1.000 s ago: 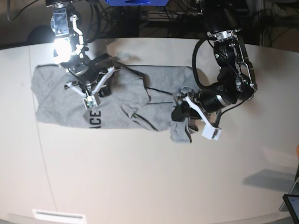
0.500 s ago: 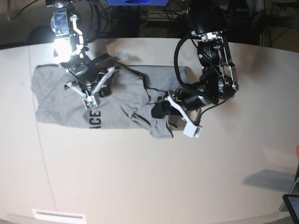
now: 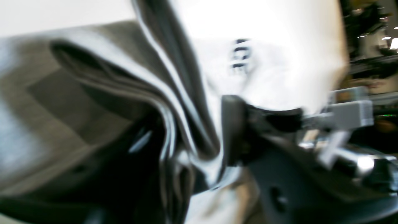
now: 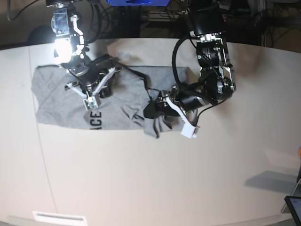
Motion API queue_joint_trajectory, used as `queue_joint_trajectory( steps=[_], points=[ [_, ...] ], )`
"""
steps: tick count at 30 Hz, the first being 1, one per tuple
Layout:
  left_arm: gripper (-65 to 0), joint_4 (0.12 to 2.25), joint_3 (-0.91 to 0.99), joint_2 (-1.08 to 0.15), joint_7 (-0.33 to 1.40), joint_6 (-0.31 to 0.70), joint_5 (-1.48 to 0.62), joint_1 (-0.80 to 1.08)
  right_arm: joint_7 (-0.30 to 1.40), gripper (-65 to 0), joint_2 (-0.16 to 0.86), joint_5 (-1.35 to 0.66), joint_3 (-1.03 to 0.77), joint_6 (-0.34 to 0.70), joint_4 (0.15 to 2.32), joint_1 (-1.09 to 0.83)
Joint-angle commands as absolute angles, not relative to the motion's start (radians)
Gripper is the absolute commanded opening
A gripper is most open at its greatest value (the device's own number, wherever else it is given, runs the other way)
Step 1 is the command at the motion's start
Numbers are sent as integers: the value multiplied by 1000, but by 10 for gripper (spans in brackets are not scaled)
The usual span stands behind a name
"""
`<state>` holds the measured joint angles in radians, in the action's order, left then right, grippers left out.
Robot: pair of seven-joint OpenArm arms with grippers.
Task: Fold the T-shirt properly
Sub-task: 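Drag the pinched end with the left gripper toward the right gripper, then regrasp the bunched fabric with the left gripper further inward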
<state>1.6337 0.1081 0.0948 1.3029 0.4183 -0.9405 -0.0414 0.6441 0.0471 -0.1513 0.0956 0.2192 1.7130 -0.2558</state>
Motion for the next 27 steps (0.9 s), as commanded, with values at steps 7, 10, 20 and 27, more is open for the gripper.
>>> queue_joint_trajectory(
  steps=[7,10,20,27],
  points=[
    [-339,1547,104,99,1290,423,-1167,-73,648,-585,50,-153,93,220,1725,-255],
    [-339,1491,102,99,1290,423,-1236,-94,648,-585,50,-153,94,220,1725,-255],
    [-339,1488,114,74,1290,427,-1400,-108,648,-585,50,-153,94,220,1693,-255],
    [-390,1705,179,-28,1283,426,-1204,-96,648,-585,50,-153,94,223,1673,-254]
  ],
)
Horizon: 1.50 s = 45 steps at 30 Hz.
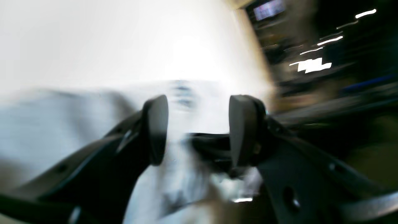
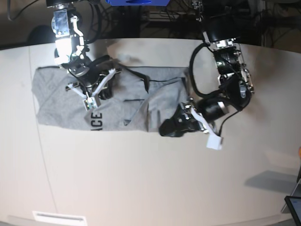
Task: Fold the T-shirt properly
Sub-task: 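Regrasp the bunched fabric with the left gripper further inward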
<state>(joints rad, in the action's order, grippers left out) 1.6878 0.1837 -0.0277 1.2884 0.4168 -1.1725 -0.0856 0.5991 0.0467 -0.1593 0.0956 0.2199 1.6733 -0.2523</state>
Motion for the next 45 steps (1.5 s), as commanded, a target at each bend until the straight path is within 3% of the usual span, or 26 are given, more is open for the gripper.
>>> queue_joint_trajectory(
  steps=[1,4,5,10,19,21,23,25,27,41,45],
  points=[
    [-435,1739,186,-38,1283,424,-1147,-94,648,-585,50,-153,94,223,1675,-254],
    [-626,1796,186,-90,1287,423,-983,-93,648,-585,50,-153,94,223,1678,-252],
    [-650,1793,189,-99,1287,423,-947,-93,648,-585,50,-153,94,223,1679,-252],
    [-650,1756,194,-102,1290,423,-851,-93,648,-585,45,-153,97,223,1679,-254],
    [-650,1601,199,-45,1283,420,-886,-93,648,-585,45,-153,99,223,1679,-254],
    [-650,1630,199,-45,1283,367,-886,-94,648,-585,47,-153,99,222,1678,-254],
    [-579,1666,199,-47,1290,303,-895,-97,648,-585,48,-153,96,222,1678,-254],
    [-435,1690,199,-45,1291,288,-895,-94,648,-585,48,-153,97,220,1678,-254],
    [-334,1693,200,-44,1291,286,-895,-93,648,-585,48,-153,97,220,1678,-254],
    [-321,1561,323,1,1354,285,-898,-97,648,-585,48,-153,99,220,1675,-254],
    [-321,1555,309,-1,1353,285,-1010,-96,648,-585,47,-153,99,220,1675,-254]
  ],
)
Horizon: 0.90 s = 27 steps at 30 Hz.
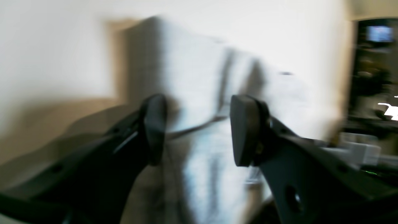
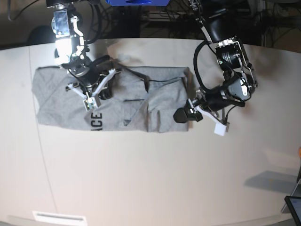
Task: Fold the T-shirt properly
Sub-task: 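Regrasp the bunched fabric with the left gripper further inward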
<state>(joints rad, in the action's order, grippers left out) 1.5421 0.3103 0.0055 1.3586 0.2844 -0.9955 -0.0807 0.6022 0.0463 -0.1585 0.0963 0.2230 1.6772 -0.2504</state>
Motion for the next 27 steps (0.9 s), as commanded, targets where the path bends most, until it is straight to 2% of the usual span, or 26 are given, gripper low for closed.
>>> queue_joint_trajectory(
  steps=[1,9,27],
  points=[
    [-321,1555,308,-1,1353,285,-1043,-94,648,-585,47,-153,99,220,1675,-254],
    [-322,1501,306,1,1353,283,-1081,-87,648,-585,45,-153,99,220,1675,-254],
    [-326,1508,7,67,1353,283,-1082,-27,648,-585,47,-153,97,220,1675,-252]
  ],
)
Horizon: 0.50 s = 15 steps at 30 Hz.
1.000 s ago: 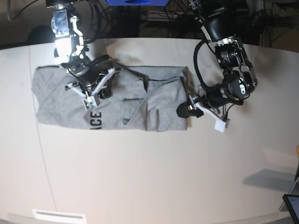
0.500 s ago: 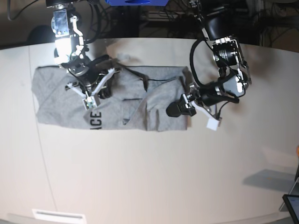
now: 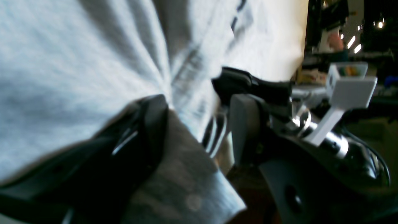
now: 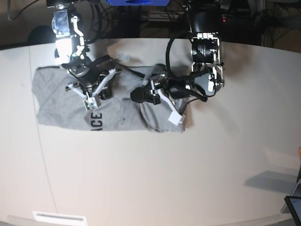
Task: Fold the T-shirt properly
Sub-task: 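Regrasp the bunched fabric with the left gripper further inward, then press the folded fabric down with the left gripper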
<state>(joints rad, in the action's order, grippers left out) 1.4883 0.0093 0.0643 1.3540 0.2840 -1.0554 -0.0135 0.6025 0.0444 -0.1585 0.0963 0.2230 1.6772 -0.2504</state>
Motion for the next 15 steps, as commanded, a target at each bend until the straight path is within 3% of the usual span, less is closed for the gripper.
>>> queue_joint_trajectory(
  steps=[1,15],
  points=[
    [-326,1514,7,65,1353,283,-1082,-24,648,-585,47,-153,97,220,1675,-252],
    [-326,1589,10,4,1348,282,-980,-116,648,-585,48,-153,99,220,1673,-252]
  ],
)
